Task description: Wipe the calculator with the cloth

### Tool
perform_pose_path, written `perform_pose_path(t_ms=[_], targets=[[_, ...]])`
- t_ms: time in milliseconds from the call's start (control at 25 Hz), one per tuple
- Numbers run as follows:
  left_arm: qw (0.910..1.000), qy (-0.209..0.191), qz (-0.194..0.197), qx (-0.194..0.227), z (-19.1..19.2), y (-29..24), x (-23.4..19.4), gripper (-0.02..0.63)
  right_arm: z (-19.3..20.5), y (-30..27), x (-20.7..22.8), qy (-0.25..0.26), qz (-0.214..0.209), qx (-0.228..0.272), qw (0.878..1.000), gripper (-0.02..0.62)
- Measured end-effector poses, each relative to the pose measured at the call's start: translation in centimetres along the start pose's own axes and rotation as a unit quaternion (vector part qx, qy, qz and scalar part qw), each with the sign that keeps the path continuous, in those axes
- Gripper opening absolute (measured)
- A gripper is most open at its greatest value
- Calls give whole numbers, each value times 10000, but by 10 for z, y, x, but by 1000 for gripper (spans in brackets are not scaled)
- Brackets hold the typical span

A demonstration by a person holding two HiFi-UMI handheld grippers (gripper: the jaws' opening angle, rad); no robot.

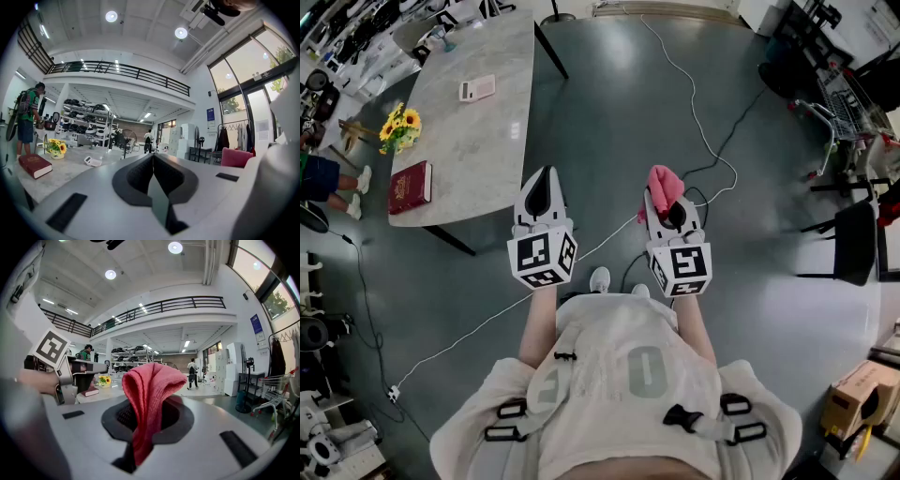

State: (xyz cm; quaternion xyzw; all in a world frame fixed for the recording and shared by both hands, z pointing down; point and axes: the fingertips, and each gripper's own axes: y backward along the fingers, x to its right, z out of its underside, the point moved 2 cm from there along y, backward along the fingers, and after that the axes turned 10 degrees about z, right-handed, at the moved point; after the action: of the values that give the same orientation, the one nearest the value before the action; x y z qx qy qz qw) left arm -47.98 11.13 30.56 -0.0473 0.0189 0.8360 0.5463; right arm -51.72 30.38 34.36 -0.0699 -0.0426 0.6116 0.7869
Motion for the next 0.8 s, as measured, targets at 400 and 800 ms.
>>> perform_pose_path(t_ms=[400,800], targets=[[9999,43,-79,49,2,1,-23,20,0,-12,-22,241,-130,-18,9996,48],[9998,193,64,88,8,-13,-67,21,6,-47,-53,343,-90,-143,9993,51]])
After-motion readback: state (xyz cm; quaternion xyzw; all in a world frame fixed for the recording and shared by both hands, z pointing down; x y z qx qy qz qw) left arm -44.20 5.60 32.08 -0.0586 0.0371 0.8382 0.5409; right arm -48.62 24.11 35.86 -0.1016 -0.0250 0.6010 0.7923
